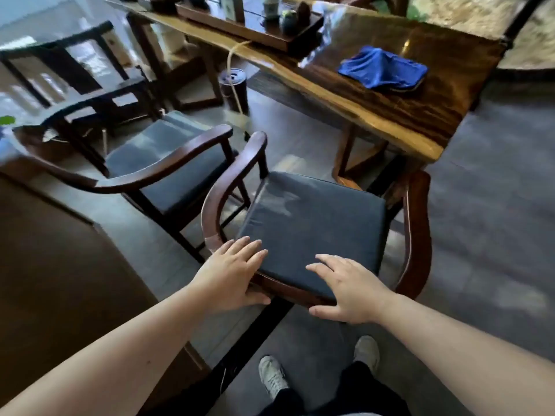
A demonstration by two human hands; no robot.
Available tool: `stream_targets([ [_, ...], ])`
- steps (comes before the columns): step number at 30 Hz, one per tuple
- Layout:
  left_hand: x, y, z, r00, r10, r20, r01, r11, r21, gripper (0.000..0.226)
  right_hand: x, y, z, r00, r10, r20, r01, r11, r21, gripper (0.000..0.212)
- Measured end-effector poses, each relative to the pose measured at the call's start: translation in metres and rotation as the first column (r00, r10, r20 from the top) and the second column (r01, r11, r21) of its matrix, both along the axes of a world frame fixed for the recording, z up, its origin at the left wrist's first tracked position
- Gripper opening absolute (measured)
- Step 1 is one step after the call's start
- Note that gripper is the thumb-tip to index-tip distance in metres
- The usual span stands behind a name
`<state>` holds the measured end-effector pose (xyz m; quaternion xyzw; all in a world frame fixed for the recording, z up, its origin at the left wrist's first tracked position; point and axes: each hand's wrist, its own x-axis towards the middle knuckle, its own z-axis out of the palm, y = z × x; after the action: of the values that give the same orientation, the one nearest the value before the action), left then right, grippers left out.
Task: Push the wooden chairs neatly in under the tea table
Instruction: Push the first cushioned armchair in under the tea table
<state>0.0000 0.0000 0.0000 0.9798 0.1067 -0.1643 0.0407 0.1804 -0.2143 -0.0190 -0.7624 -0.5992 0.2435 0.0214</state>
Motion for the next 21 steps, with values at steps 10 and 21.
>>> stream_targets([
  [10,0.017,0.008,-0.033,0.973,-0.23,0.009,0.23,0.97,-0.078,0.013,-0.015,-0.021,-0.028,0.966,-0.234,-0.109,0.213,0.961,-0.177,0.064],
  [21,0.047,0.043,-0.012,0.838,-0.466,-0.283,0.471,0.88,-0.054,0.015,-0.03,-0.006,-0.041,0.923,-0.379,-0.07,0.381,0.924,0.022,0.042],
])
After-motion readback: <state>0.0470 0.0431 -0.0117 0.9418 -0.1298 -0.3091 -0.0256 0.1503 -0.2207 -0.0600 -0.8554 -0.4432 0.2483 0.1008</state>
